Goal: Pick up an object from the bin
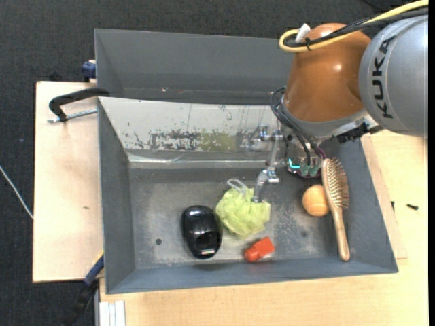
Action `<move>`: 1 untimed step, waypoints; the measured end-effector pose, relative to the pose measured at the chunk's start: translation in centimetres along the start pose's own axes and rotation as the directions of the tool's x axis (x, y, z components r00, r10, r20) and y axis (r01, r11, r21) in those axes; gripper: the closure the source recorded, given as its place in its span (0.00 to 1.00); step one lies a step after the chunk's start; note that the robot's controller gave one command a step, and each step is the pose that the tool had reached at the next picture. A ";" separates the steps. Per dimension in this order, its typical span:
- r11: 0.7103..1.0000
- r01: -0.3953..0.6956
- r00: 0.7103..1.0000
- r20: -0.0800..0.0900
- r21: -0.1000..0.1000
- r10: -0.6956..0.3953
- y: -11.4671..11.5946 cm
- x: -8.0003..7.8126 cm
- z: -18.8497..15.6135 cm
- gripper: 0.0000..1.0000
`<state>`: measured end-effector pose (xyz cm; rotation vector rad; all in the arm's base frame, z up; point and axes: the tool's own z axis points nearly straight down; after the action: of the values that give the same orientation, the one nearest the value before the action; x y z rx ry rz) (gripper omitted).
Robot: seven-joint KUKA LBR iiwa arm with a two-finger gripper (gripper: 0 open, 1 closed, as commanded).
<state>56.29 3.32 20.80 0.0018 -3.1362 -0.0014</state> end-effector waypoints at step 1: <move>1.000 -0.001 1.000 0.007 -0.001 0.001 0.0 -0.2 -0.4 0.00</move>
Offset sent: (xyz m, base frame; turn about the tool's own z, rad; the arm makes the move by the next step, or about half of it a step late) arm -0.0280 -0.0040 -0.1380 0.0344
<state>56.45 3.30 21.16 0.0000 -3.1435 -0.0022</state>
